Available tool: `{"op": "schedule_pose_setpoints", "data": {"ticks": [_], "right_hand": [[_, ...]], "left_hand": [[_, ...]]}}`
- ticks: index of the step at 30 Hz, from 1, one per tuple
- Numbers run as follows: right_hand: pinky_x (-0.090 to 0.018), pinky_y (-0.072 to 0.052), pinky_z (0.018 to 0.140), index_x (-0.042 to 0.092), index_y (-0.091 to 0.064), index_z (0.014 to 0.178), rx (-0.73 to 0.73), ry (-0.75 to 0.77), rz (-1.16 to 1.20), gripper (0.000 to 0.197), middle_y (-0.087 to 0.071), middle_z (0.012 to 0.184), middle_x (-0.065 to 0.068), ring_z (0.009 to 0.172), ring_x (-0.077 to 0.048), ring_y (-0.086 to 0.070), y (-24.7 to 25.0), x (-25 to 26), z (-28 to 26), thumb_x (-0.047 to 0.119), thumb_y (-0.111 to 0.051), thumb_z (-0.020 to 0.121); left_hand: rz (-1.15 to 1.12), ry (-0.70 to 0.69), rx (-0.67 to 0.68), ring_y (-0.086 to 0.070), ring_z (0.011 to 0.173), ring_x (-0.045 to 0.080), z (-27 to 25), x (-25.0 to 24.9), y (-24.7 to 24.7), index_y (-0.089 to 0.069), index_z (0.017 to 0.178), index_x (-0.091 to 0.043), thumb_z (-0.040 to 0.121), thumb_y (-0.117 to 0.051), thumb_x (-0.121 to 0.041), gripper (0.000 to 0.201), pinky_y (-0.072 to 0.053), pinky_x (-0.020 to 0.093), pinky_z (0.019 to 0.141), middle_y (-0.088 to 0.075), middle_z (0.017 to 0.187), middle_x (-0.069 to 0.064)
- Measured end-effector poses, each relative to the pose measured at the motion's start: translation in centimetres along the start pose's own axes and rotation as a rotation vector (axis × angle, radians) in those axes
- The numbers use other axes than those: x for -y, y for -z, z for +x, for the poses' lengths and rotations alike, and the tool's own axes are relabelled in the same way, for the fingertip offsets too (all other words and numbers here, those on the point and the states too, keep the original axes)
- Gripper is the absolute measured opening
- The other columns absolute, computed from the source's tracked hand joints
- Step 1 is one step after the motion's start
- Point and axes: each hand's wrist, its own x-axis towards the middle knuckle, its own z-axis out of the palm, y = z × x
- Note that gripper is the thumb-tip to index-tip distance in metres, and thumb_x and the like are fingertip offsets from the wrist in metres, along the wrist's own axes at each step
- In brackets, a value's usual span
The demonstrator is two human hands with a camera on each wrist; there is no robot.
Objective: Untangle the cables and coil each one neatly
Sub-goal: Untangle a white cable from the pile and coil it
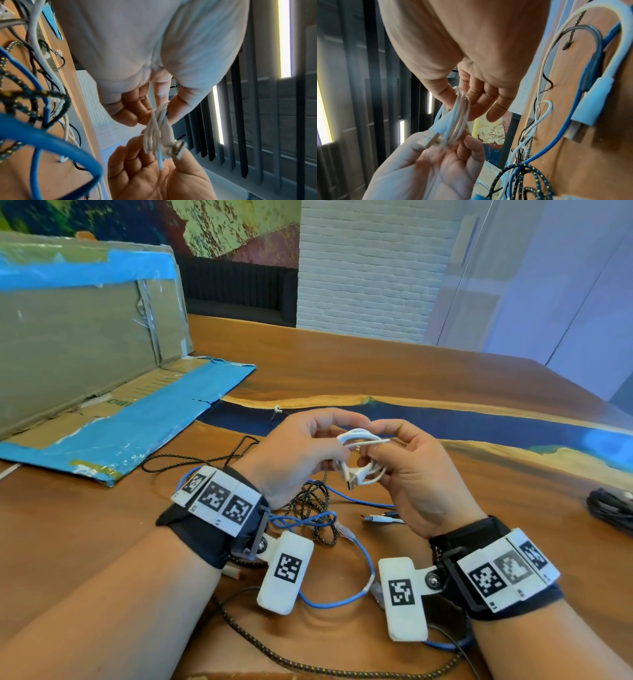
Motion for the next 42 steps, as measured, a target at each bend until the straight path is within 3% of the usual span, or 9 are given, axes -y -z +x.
{"op": "schedule_pose_setpoints", "data": {"ticks": [4,9,13,17,22,26,29,35,42], "right_hand": [[-0.031,-0.056,0.067,0.005,-0.063,0.112,0.027,-0.037,-0.03,0.019,-0.073,0.084,-0.011,0.069,-0.019,-0.068,-0.2,-0.3,0.0,-0.004,-0.059,0.096],[-0.036,-0.055,0.074,0.004,-0.062,0.119,0.028,-0.055,0.019,0.024,-0.074,0.086,-0.011,0.074,-0.021,-0.07,-0.3,-0.2,0.0,0.003,-0.063,0.096],[-0.042,-0.048,0.083,0.008,-0.062,0.125,0.079,-0.081,-0.037,0.037,-0.077,0.102,-0.011,0.091,-0.022,-0.07,-0.6,-0.2,-0.3,0.007,-0.07,0.089],[-0.042,-0.048,0.085,0.01,-0.061,0.125,0.093,-0.079,-0.019,0.041,-0.075,0.102,-0.008,0.094,-0.021,-0.069,-0.9,-0.3,-0.3,-0.001,-0.068,0.087],[-0.038,-0.051,0.081,0.007,-0.063,0.124,0.092,-0.046,0.073,0.041,-0.072,0.095,-0.004,0.089,-0.019,-0.067,-0.8,-0.2,-0.4,0.019,-0.074,0.086],[-0.031,-0.055,0.07,0.005,-0.06,0.121,0.088,-0.036,-0.001,0.036,-0.074,0.087,-0.004,0.081,-0.019,-0.072,-1.0,-0.5,-0.3,-0.006,-0.068,0.088],[-0.038,-0.054,0.073,0.008,-0.06,0.122,0.081,-0.026,-0.085,0.041,-0.075,0.095,-0.011,0.088,-0.025,-0.069,-0.8,-0.5,-0.1,-0.016,-0.059,0.089],[-0.033,-0.056,0.064,0.01,-0.064,0.127,0.083,-0.03,0.029,0.039,-0.072,0.094,-0.013,0.076,-0.022,-0.065,-0.3,-0.3,-0.1,-0.005,-0.066,0.091],[-0.039,-0.059,0.074,0.008,-0.065,0.124,0.052,-0.017,0.032,0.034,-0.076,0.104,-0.02,0.088,-0.032,-0.073,0.3,0.1,0.1,-0.002,-0.065,0.092]], "left_hand": [[0.054,0.015,0.029,-0.062,0.088,0.031,-0.1,0.1,0.0,-0.072,0.117,-0.012,0.088,-0.071,-0.001,0.031,-0.051,0.046,0.08,-0.068,0.101,0.03],[0.102,-0.045,-0.069,-0.066,0.075,0.013,0.1,0.6,-0.2,-0.072,0.113,-0.012,0.097,-0.067,-0.008,0.017,-0.055,0.032,0.07,-0.073,0.082,0.006],[0.059,-0.089,-0.192,-0.061,0.065,0.012,0.4,0.8,-0.3,-0.074,0.109,-0.009,0.099,-0.063,-0.007,0.015,-0.052,0.023,0.06,-0.07,0.076,0.003],[-0.01,-0.084,-0.201,-0.062,0.065,0.014,0.4,0.7,-0.6,-0.074,0.108,-0.011,0.1,-0.06,-0.004,0.016,-0.054,0.027,0.061,-0.068,0.075,0.005],[-0.003,-0.129,-0.15,-0.065,0.071,0.013,0.2,0.7,-0.8,-0.074,0.107,-0.013,0.099,-0.062,-0.005,0.016,-0.054,0.025,0.063,-0.071,0.08,0.006],[0.042,-0.133,-0.116,-0.064,0.074,0.016,0.2,0.7,-0.7,-0.074,0.106,-0.013,0.1,-0.061,-0.006,0.016,-0.055,0.029,0.069,-0.071,0.08,0.006],[0.014,-0.085,-0.163,-0.06,0.068,0.016,0.4,0.6,-0.4,-0.072,0.109,-0.012,0.102,-0.055,-0.003,0.02,-0.055,0.032,0.064,-0.063,0.075,0.004],[-0.078,-0.056,-0.173,-0.06,0.068,0.018,0.4,0.2,0.4,-0.068,0.117,-0.005,0.103,-0.052,-0.004,0.021,-0.054,0.033,0.063,-0.061,0.076,0.005],[-0.104,0.014,-0.142,-0.068,0.083,0.024,0.2,0.1,0.4,-0.068,0.123,-0.01,0.101,-0.058,-0.009,0.024,-0.059,0.038,0.073,-0.072,0.094,0.013]]}}
